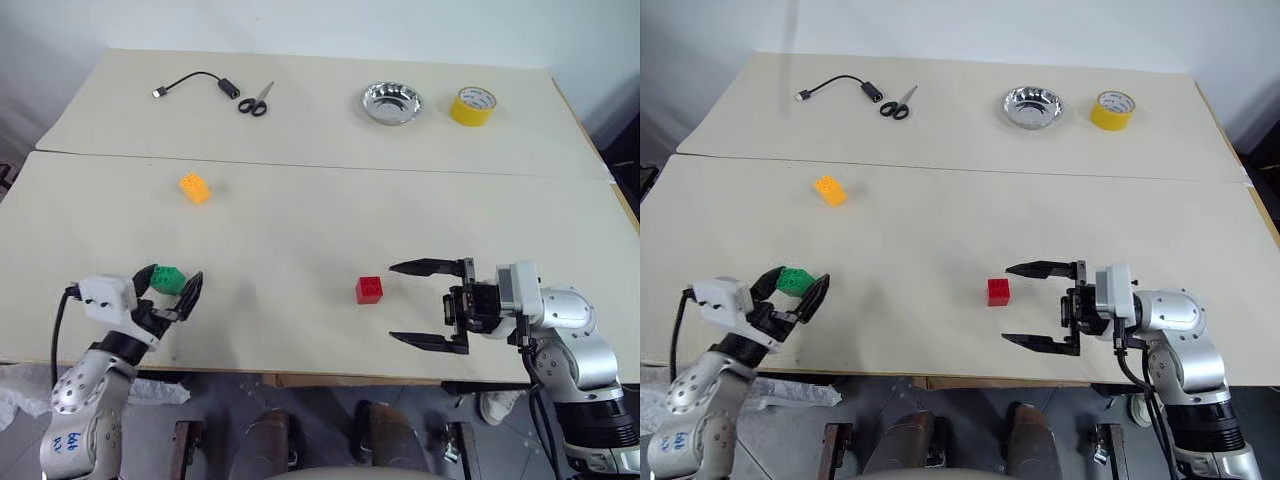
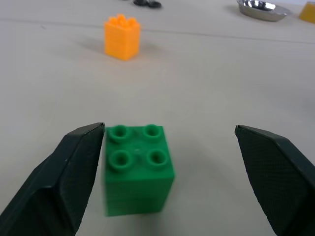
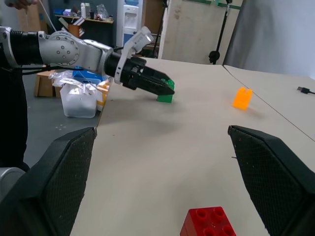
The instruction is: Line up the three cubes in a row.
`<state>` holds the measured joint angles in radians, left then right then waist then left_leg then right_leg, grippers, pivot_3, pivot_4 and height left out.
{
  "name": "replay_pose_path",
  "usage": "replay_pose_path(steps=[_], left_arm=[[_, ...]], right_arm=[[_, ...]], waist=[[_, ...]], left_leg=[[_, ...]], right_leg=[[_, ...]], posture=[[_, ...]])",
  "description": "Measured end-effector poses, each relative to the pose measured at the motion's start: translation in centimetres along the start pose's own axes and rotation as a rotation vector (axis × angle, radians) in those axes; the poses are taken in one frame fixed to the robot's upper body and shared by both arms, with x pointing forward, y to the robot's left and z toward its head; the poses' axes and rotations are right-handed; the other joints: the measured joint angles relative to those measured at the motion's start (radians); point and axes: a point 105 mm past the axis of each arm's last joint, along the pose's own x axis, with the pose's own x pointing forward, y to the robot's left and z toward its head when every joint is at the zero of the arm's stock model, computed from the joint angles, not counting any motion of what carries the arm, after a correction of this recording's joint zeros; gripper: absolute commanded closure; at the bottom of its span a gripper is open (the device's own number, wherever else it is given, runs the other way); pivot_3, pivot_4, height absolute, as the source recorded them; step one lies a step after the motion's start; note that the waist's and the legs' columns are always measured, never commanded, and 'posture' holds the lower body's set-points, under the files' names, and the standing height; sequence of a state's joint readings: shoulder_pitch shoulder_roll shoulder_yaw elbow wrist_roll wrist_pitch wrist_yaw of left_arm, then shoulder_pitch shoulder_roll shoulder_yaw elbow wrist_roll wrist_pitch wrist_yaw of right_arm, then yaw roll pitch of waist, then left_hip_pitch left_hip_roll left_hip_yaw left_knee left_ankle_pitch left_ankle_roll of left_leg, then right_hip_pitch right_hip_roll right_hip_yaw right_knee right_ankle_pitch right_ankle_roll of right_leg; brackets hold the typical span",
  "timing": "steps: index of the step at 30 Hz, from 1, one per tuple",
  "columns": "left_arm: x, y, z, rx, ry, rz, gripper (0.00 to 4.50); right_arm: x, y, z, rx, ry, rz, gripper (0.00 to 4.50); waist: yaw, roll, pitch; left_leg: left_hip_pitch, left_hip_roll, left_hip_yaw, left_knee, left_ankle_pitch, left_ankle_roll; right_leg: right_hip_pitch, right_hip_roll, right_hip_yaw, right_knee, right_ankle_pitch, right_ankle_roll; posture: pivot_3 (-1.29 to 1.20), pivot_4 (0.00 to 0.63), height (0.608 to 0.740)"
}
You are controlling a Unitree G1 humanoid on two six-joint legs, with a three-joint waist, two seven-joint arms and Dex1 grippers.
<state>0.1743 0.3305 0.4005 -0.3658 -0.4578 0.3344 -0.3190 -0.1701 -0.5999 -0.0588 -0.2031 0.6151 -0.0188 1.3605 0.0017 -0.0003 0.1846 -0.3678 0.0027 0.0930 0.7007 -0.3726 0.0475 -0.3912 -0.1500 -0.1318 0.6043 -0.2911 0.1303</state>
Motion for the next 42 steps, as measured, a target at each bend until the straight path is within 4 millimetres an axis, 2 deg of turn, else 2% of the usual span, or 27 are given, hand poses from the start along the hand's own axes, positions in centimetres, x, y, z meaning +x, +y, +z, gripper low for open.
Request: replay_pose_path(steps=[2,5,7,11,16,19,22,24,26,30,39,42], left_arm=[[-0.2,0.2,-0.6,-0.010,0.039,0.018,1.41],[-1.0,0.6,-1.6,-0.001,0.111,0.026,2.42],[-1.1,0.7,-1.4,0.011,0.111,0.018,3.01],[-0.5,0.0,0.4,0.025,0.059,-0.112,3.02],[1.0,-2.9,6.0,0.167,-0.054,-0.615,3.02],[2.9,-5.5,7.5,0.285,-0.010,-0.935,3.02],[5.0,-8.6,6.3,0.399,0.086,-1.211,3.02],[6.3,-10.7,4.4,0.404,0.153,-1.330,3.02],[7.1,-11.8,2.4,0.411,0.212,-1.381,3.02],[8.0,-11.5,0.0,0.448,0.302,-1.397,3.02],[8.3,-11.2,-0.8,0.491,0.305,-1.420,3.02],[8.4,-11.0,-0.9,0.476,0.315,-1.407,2.02]], right_arm=[[0.0,-0.1,0.0,0.001,0.001,-0.008,0.00],[-0.1,-0.1,-0.1,0.004,0.003,-0.027,0.00],[-0.2,-0.1,-0.2,0.010,0.006,-0.038,0.00],[-0.2,0.2,-0.3,0.009,0.015,-0.052,0.00],[-1.7,0.1,-0.4,0.010,0.066,-0.108,0.00],[-3.4,0.2,-0.7,0.017,0.117,-0.143,0.00],[-5.0,0.1,-1.0,0.012,0.162,-0.194,0.00],[-5.6,0.1,-0.9,0.000,0.179,-0.228,0.00],[-5.8,0.3,-1.0,0.002,0.190,-0.254,0.00],[-5.6,0.9,-0.8,-0.002,0.194,-0.287,0.00],[-5.2,1.2,-0.5,-0.017,0.196,-0.319,0.00],[-4.8,1.2,-0.5,-0.015,0.187,-0.302,0.00]], waist=[[-0.003,0.000,0.000],[-0.002,0.000,0.000],[0.001,0.000,0.000],[0.012,0.000,0.000],[0.025,0.001,0.000],[0.030,0.002,-0.001],[0.025,0.003,-0.002],[0.022,0.003,-0.002],[0.011,0.002,-0.001],[-0.002,0.002,-0.001],[0.013,0.002,-0.001],[0.018,0.002,-0.001]], left_leg=[[0.000,0.000,0.000,0.000,0.000,0.000],[0.000,0.001,0.001,0.000,0.000,0.000],[0.000,0.001,0.000,0.001,0.000,0.000],[0.000,0.000,0.000,0.001,0.000,0.000],[-0.001,0.000,0.001,0.002,0.000,0.000],[-0.001,-0.003,0.001,0.002,0.001,0.001],[0.000,-0.007,0.004,0.001,0.001,0.001],[-0.001,-0.007,0.005,0.000,0.001,0.001],[-0.001,-0.005,0.006,-0.001,0.001,0.000],[-0.001,-0.003,0.006,-0.001,0.002,-0.002],[-0.001,-0.001,0.005,0.002,0.002,0.000],[-0.001,-0.001,0.005,0.002,0.002,0.000]], right_leg=[[0.000,0.000,0.000,0.000,0.000,0.000],[0.000,0.001,0.000,0.000,0.000,0.000],[0.000,0.001,0.000,0.000,0.000,0.000],[0.000,0.000,0.000,0.000,0.000,0.000],[0.000,0.000,0.000,0.001,0.000,0.000],[0.000,0.001,-0.001,0.002,0.000,0.000],[0.000,0.001,-0.001,0.001,0.000,0.001],[-0.001,0.002,-0.002,0.001,0.000,0.001],[-0.002,0.004,-0.003,0.000,0.000,0.002],[-0.003,0.005,-0.003,0.002,-0.001,0.001],[-0.002,0.001,-0.003,0.003,-0.001,0.002],[-0.002,0.001,-0.003,0.003,-0.001,0.002]], posture=[[0.00,0.150,0.740],[0.00,0.150,0.740],[0.00,0.150,0.740],[0.00,0.150,0.740],[0.00,0.150,0.740],[0.00,0.150,0.740],[0.00,0.150,0.740],[0.00,0.150,0.740],[0.00,0.150,0.740],[0.00,0.150,0.740],[0.00,0.150,0.740],[0.00,0.150,0.740]])
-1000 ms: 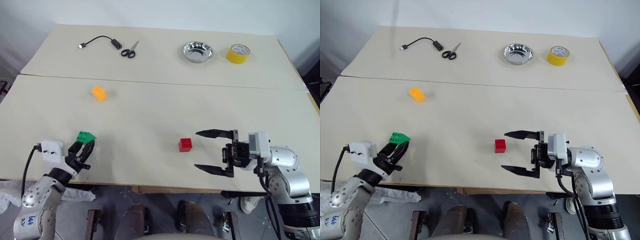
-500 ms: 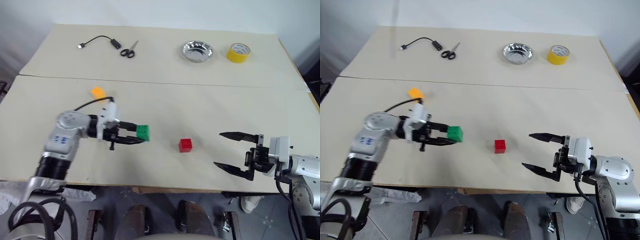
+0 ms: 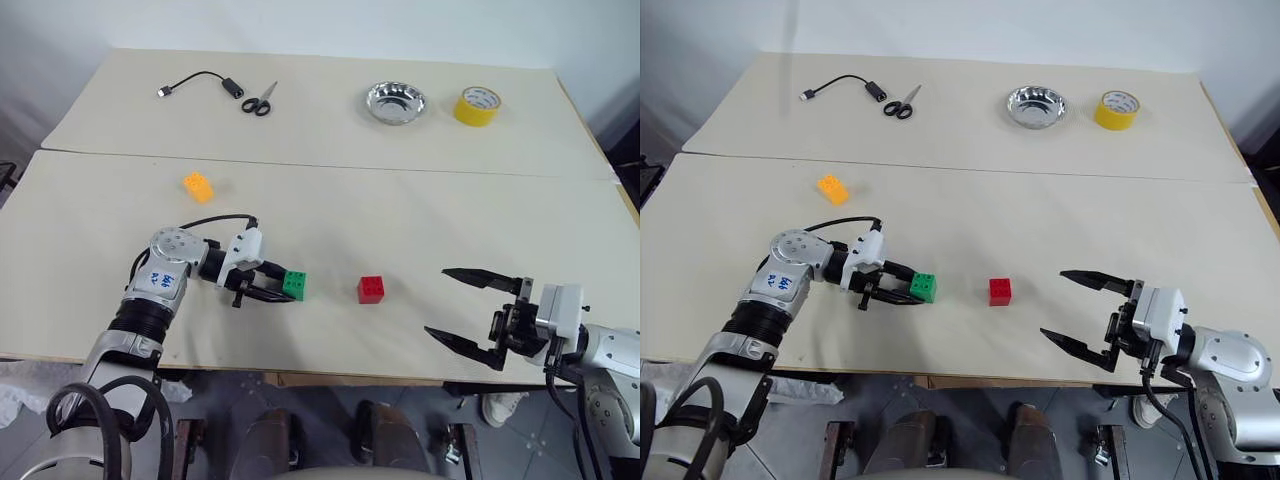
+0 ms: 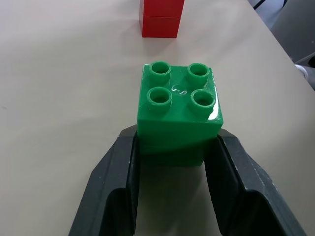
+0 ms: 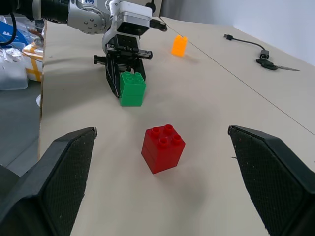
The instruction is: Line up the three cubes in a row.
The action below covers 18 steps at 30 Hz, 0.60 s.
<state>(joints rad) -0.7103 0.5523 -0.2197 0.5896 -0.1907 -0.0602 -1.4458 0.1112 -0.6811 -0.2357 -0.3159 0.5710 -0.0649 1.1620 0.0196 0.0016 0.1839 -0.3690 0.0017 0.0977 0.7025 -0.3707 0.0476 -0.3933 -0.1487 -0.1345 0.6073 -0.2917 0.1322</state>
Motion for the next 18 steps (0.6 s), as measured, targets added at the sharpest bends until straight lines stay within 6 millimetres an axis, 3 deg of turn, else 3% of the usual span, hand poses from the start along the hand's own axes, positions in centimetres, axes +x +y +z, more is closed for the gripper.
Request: replay_pose_path(steps=[5,9,11,17,18], left_arm=[[-1.1,0.7,0.9,0.024,-0.074,0.112,0.52],[-3.7,-1.0,1.3,0.049,-0.184,0.223,0.52],[-5.5,-2.0,0.6,0.026,-0.205,0.332,0.17],[-14.6,-6.5,-2.6,-0.170,-0.270,0.992,0.01],[-15.2,-6.9,-2.9,-0.183,-0.272,1.036,0.01]], right_arm=[[1.5,-0.4,0.6,-0.016,-0.039,0.039,0.00],[3.2,-0.8,1.2,0.011,-0.079,0.068,0.00],[3.9,-0.8,1.5,0.045,-0.100,0.081,0.00],[6.7,-0.6,3.5,0.056,-0.203,0.113,0.00],[6.8,-0.6,3.6,0.053,-0.208,0.111,0.00]], waist=[[-0.001,0.000,0.000],[-0.017,0.000,0.000],[-0.022,0.000,0.000],[-0.026,0.000,0.000],[-0.018,0.000,0.000]], left_leg=[[0.000,0.001,-0.001,0.001,0.000,0.000],[0.000,0.001,-0.002,0.000,0.000,0.000],[0.000,0.002,-0.003,0.000,0.000,0.000],[0.000,0.002,-0.006,0.001,0.000,0.000],[0.000,0.002,-0.006,0.001,0.000,0.000]], right_leg=[[0.000,0.000,0.000,0.001,0.000,0.000],[0.000,0.000,-0.001,0.001,0.000,0.000],[0.000,0.000,-0.001,0.001,0.000,0.000],[0.001,-0.002,0.001,0.001,0.000,-0.001],[0.002,-0.002,0.001,0.000,0.000,-0.001]], posture=[[0.00,0.150,0.740],[0.00,0.150,0.740],[0.00,0.150,0.740],[0.00,0.150,0.740],[0.00,0.150,0.740]])
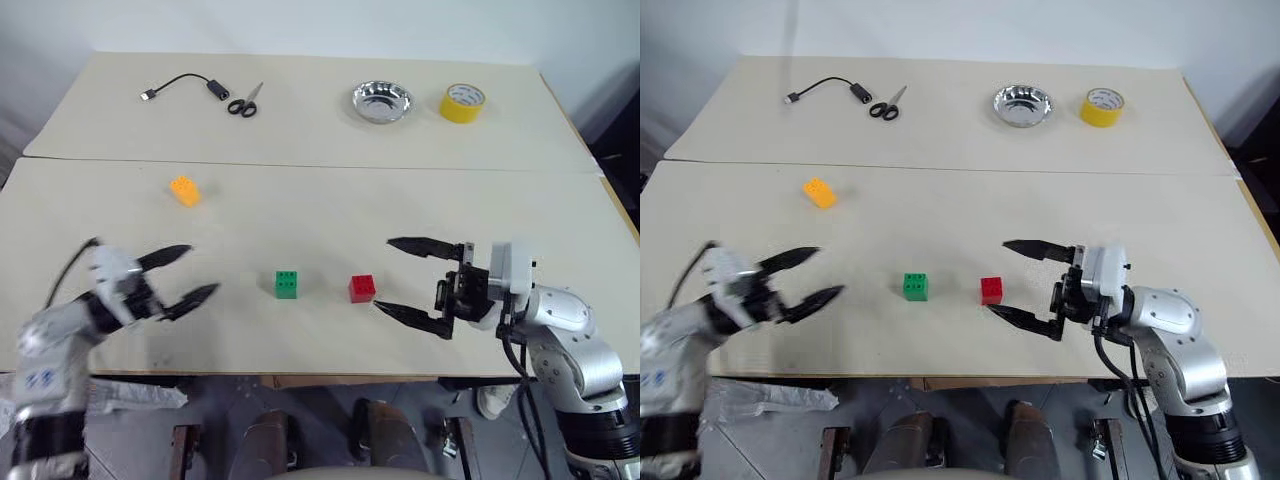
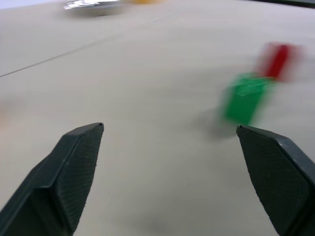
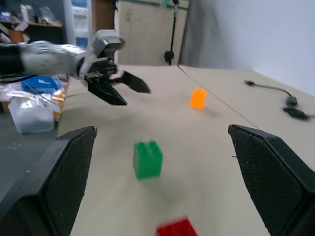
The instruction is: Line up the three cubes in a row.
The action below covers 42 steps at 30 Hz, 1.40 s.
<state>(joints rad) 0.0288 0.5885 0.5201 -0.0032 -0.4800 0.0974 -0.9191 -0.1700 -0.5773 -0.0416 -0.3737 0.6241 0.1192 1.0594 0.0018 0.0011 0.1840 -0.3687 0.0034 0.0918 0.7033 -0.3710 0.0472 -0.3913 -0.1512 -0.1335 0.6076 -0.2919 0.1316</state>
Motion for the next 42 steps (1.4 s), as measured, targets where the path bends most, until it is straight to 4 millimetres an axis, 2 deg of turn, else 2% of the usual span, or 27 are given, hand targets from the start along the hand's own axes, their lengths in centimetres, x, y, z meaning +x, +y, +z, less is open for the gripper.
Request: replay_pose_path(steps=[3,6,9,12,14,17,19,21,23,25,27,30,33,36,38,42], left_arm=[[-4.2,1.6,-1.1,-0.046,0.005,0.251,0.01],[-7.4,2.2,-2.7,-0.089,0.034,0.425,0.01],[-7.9,2.0,-3.2,-0.110,0.041,0.476,0.01],[-6.1,2.2,-2.4,-0.102,0.003,0.475,0.01],[-3.1,3.1,-1.3,-0.123,-0.047,0.486,0.01],[3.3,4.0,2.0,-0.120,-0.132,0.463,0.01],[6.3,4.2,3.7,-0.080,-0.137,0.405,0.01],[8.2,4.6,3.8,-0.056,-0.095,0.344,0.01],[9.8,5.7,2.8,-0.053,-0.021,0.287,0.01],[10.7,6.9,2.2,-0.043,0.032,0.252,0.01],[11.4,8.2,2.5,-0.024,0.054,0.221,0.01],[12.4,9.0,2.7,-0.008,0.081,0.192,0.01],[13.1,9.1,2.6,0.002,0.114,0.144,0.01],[13.6,8.3,1.2,0.005,0.206,0.065,0.01],[13.5,8.3,0.5,-0.002,0.239,0.073,0.01],[14.1,9.2,1.4,0.011,0.240,0.139,0.01]], right_arm=[[1.0,0.0,0.7,-0.025,-0.016,0.023,0.00],[1.5,-0.5,1.4,-0.052,-0.026,0.022,0.00],[1.5,-0.6,1.4,-0.057,-0.027,0.030,0.00],[1.4,-0.5,1.3,-0.058,-0.023,0.043,0.00],[1.1,-0.4,1.0,-0.055,-0.012,0.043,0.00],[0.9,-0.3,0.4,-0.038,0.003,0.043,0.00],[0.9,-0.3,0.4,-0.043,0.004,0.043,0.00],[0.8,-0.3,0.3,-0.041,0.007,0.038,0.00],[0.7,-0.3,0.2,-0.039,0.008,0.035,0.00],[0.7,-0.2,0.2,-0.039,0.009,0.034,0.00],[0.6,-0.2,0.2,-0.039,0.011,0.030,0.00],[0.5,-0.2,0.2,-0.040,0.013,0.016,0.00],[0.3,0.0,0.1,-0.040,0.022,-0.005,0.00],[0.0,-0.1,0.0,-0.038,0.029,-0.042,0.00],[0.0,0.0,0.1,-0.042,0.028,-0.050,0.00],[0.0,0.2,0.1,-0.044,0.030,-0.067,0.00]], waist=[[0.010,0.000,0.000],[0.010,-0.001,-0.001],[0.023,-0.002,-0.001],[0.025,-0.003,-0.002],[0.028,-0.003,-0.002],[0.030,-0.007,-0.004],[0.018,-0.007,-0.004],[-0.004,-0.007,-0.004],[-0.007,-0.007,-0.004],[-0.006,-0.007,-0.004],[-0.005,-0.007,-0.004],[-0.002,-0.008,-0.004],[0.001,-0.008,-0.004],[-0.001,-0.008,-0.004],[-0.003,-0.008,-0.004],[-0.003,-0.010,-0.003]], left_leg=[[0.000,-0.002,0.000,0.000,-0.001,0.001],[0.000,-0.002,0.000,0.000,-0.001,0.001],[0.000,-0.002,0.000,0.000,-0.001,0.001],[0.000,-0.002,0.000,0.000,-0.001,0.001],[0.000,-0.003,0.000,0.000,-0.001,0.001],[0.000,-0.004,0.000,0.000,0.000,0.001],[0.001,-0.004,0.002,-0.001,-0.001,0.001],[0.003,-0.005,0.006,-0.005,-0.001,0.001],[0.002,-0.005,0.006,-0.005,-0.001,-0.001],[0.001,-0.004,0.007,-0.004,0.000,-0.002],[0.001,-0.004,0.006,-0.004,0.000,-0.002],[0.000,-0.005,0.006,-0.004,0.000,-0.002],[-0.001,-0.006,0.004,-0.004,0.000,-0.002],[-0.001,-0.006,0.004,-0.004,0.000,-0.002],[-0.001,-0.006,0.004,-0.004,0.000,-0.002],[-0.001,-0.005,0.004,-0.003,0.000,-0.002]], right_leg=[[0.000,-0.002,0.001,0.000,0.000,0.000],[0.000,-0.001,0.000,-0.001,0.000,0.000],[0.000,-0.001,0.000,-0.001,0.000,0.000],[0.000,-0.001,0.000,0.000,0.000,0.000],[0.000,-0.001,0.000,0.001,0.000,0.000],[0.000,-0.001,0.000,0.003,0.000,0.000],[-0.002,0.000,0.000,0.003,0.000,0.000],[-0.002,0.001,-0.001,0.002,0.000,0.000],[-0.003,0.003,-0.005,0.002,0.000,-0.001],[-0.004,0.004,-0.008,0.001,-0.001,-0.002],[-0.004,0.004,-0.008,0.001,-0.001,-0.002],[-0.003,0.003,-0.009,0.001,-0.001,-0.002],[-0.003,0.002,-0.010,0.001,-0.001,-0.002],[-0.003,0.002,-0.011,0.001,-0.001,-0.002],[-0.003,0.002,-0.011,0.001,-0.001,-0.002],[-0.004,0.002,-0.012,0.002,-0.001,-0.002]], posture=[[0.00,0.150,0.740],[0.00,0.150,0.740],[0.00,0.150,0.740],[0.00,0.150,0.740],[0.00,0.150,0.740],[0.00,0.150,0.740],[0.00,0.150,0.740],[0.00,0.150,0.740],[0.00,0.150,0.740],[0.00,0.150,0.740],[0.00,0.150,0.740],[0.00,0.150,0.740],[0.00,0.150,0.740],[0.00,0.150,0.740],[0.00,0.150,0.740],[0.00,0.150,0.740]])
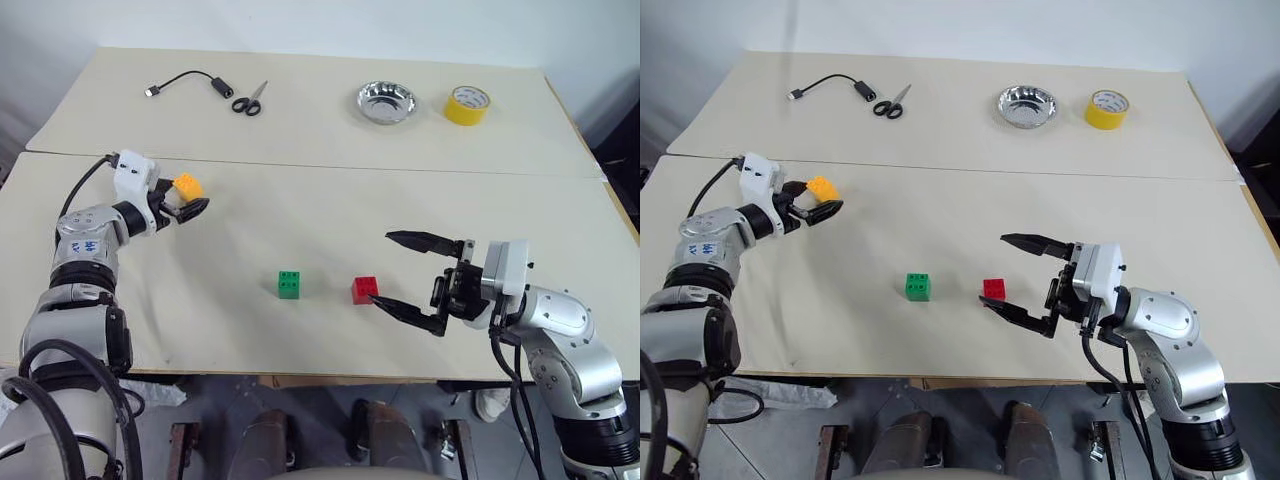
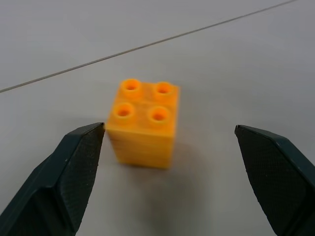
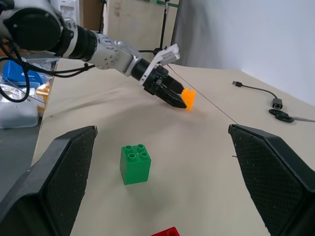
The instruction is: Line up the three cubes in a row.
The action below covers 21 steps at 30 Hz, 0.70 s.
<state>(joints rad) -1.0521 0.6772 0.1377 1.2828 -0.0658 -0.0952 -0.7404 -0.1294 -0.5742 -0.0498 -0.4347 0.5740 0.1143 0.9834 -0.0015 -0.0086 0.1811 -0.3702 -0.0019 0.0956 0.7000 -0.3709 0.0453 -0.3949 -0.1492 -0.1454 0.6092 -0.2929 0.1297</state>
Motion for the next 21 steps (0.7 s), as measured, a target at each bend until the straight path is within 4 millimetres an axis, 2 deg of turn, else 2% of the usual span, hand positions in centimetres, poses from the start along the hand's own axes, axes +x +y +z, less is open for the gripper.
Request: replay_pose_path(steps=[2,5,13,17,21], left_arm=[[0.2,0.2,0.8,0.002,-0.012,0.015,0.01],[0.4,0.1,0.6,-0.013,-0.003,0.015,0.63],[0.8,-0.6,-0.5,-0.060,0.022,-0.002,3.01],[0.7,-0.8,-0.3,-0.085,-0.005,-0.027,3.02],[-0.1,-1.8,0.0,-0.092,-0.061,-0.163,3.02]], right_arm=[[0.0,0.1,0.0,0.003,0.002,-0.007,0.00],[-0.1,0.2,-0.1,0.004,0.006,-0.011,0.00],[-0.1,0.4,0.1,-0.002,0.007,-0.013,0.00],[-0.1,0.4,0.1,-0.002,0.007,-0.015,0.00],[-0.2,0.4,0.0,-0.001,0.015,-0.016,0.00]], waist=[[0.000,0.000,0.000],[0.001,0.000,0.000],[0.000,0.000,0.000],[0.000,0.000,0.000],[0.000,0.000,0.000]], left_leg=[[0.000,0.000,0.000,0.000,0.000,0.000],[0.000,0.000,0.000,0.000,0.000,0.000],[0.000,0.000,0.000,0.000,0.000,0.000],[0.000,0.000,0.000,0.000,0.000,0.000],[0.000,0.000,0.000,0.001,0.000,0.000]], right_leg=[[0.000,0.000,0.000,0.000,0.000,0.000],[0.000,0.000,0.000,0.001,0.000,0.000],[0.000,0.000,0.000,0.001,0.000,0.000],[0.000,0.000,0.000,0.001,0.000,0.000],[0.000,0.000,0.000,0.001,0.000,0.000]], posture=[[0.00,0.150,0.740],[0.00,0.150,0.740],[0.00,0.150,0.740],[0.00,0.150,0.740],[0.00,0.150,0.740]])
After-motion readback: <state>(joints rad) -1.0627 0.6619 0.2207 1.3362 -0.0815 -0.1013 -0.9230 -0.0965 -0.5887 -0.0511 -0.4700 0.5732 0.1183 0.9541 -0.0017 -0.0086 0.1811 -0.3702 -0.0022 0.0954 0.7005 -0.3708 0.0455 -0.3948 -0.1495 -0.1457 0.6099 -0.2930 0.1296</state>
